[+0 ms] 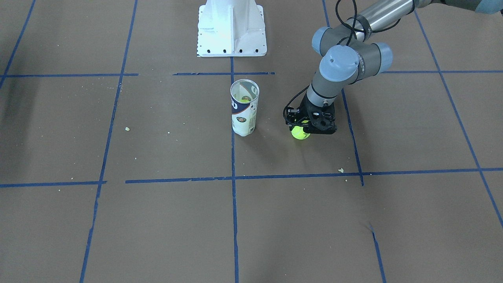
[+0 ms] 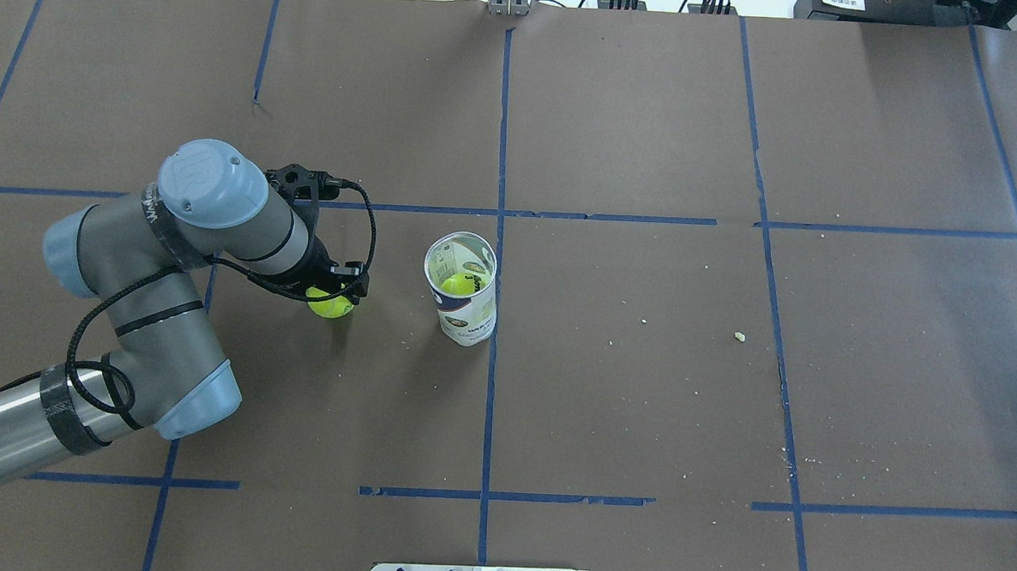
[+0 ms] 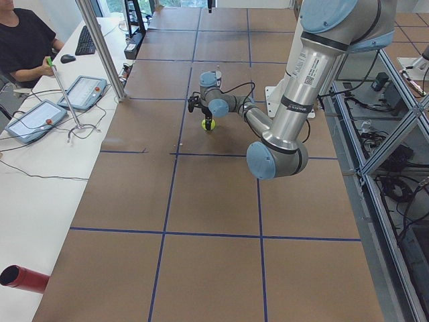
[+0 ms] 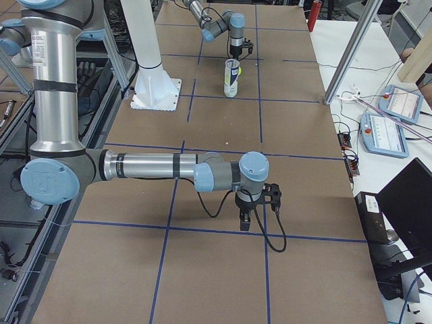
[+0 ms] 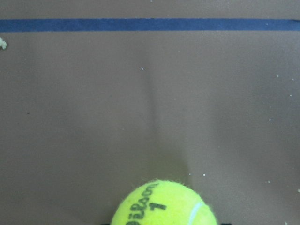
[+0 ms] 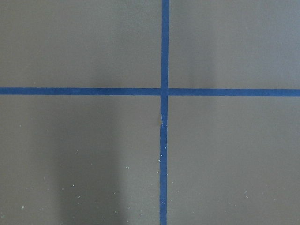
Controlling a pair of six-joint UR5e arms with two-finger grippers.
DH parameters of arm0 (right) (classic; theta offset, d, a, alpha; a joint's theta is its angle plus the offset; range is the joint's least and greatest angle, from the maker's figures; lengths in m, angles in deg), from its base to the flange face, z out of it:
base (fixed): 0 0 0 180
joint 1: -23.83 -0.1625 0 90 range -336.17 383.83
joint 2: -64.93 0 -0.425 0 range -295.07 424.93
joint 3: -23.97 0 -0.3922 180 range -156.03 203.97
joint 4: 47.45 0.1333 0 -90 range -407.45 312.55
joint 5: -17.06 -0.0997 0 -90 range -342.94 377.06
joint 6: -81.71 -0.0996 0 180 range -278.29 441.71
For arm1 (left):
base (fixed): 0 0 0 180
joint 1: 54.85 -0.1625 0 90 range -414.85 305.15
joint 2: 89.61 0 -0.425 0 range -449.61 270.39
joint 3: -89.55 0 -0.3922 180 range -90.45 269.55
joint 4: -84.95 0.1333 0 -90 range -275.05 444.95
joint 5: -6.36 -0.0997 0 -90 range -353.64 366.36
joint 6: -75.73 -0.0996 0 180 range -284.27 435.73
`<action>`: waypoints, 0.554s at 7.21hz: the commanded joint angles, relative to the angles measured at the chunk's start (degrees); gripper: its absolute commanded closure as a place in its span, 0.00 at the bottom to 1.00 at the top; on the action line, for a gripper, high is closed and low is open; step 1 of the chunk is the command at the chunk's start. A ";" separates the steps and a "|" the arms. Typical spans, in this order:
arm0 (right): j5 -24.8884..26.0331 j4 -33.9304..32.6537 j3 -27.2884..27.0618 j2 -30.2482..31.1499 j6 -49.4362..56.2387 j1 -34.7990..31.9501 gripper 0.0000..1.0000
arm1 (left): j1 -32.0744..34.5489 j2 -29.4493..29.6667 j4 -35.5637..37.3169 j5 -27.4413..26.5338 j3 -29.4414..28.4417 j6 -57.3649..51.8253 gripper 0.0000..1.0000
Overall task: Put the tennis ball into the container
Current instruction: 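Close the left gripper around the tennis ball, then lift the tennis ball with the left gripper away from the table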
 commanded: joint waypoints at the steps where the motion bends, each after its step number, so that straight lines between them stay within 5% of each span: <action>1: 0.00 0.00 0.00 0.00 0.00 0.00 0.00 | 4.43 -0.21 9.80 0.24 9.07 -1.90 1.00; 4: 0.00 0.00 0.00 0.00 0.00 0.00 0.00 | 14.80 9.15 39.67 1.56 23.87 -11.83 1.00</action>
